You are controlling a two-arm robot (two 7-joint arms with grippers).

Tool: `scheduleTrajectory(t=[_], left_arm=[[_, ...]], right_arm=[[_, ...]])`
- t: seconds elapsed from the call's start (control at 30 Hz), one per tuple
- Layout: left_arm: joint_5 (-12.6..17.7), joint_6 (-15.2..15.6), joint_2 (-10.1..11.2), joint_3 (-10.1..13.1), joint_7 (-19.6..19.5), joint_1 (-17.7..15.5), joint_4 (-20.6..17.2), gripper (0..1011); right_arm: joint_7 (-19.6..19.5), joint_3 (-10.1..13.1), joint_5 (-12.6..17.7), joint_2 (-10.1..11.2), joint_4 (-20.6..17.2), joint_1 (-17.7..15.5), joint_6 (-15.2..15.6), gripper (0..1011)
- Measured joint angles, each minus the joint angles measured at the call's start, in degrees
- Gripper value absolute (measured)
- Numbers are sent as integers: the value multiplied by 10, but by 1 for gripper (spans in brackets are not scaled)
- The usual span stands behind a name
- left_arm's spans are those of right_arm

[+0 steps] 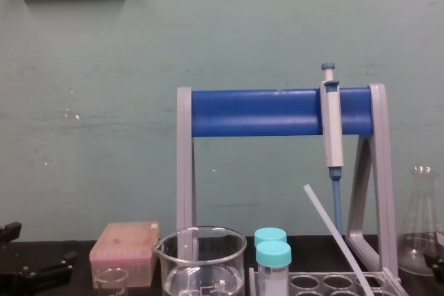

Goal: Pick up the stirring rod with one hand, then place it down.

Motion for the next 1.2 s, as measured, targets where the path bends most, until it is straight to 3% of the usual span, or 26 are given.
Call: scheduleTrajectory(t=[1.2], left_arm=[[0, 0, 0, 0, 0, 0, 0, 1000]], right_arm=[[0, 0, 0, 0, 0, 0, 0, 1003]])
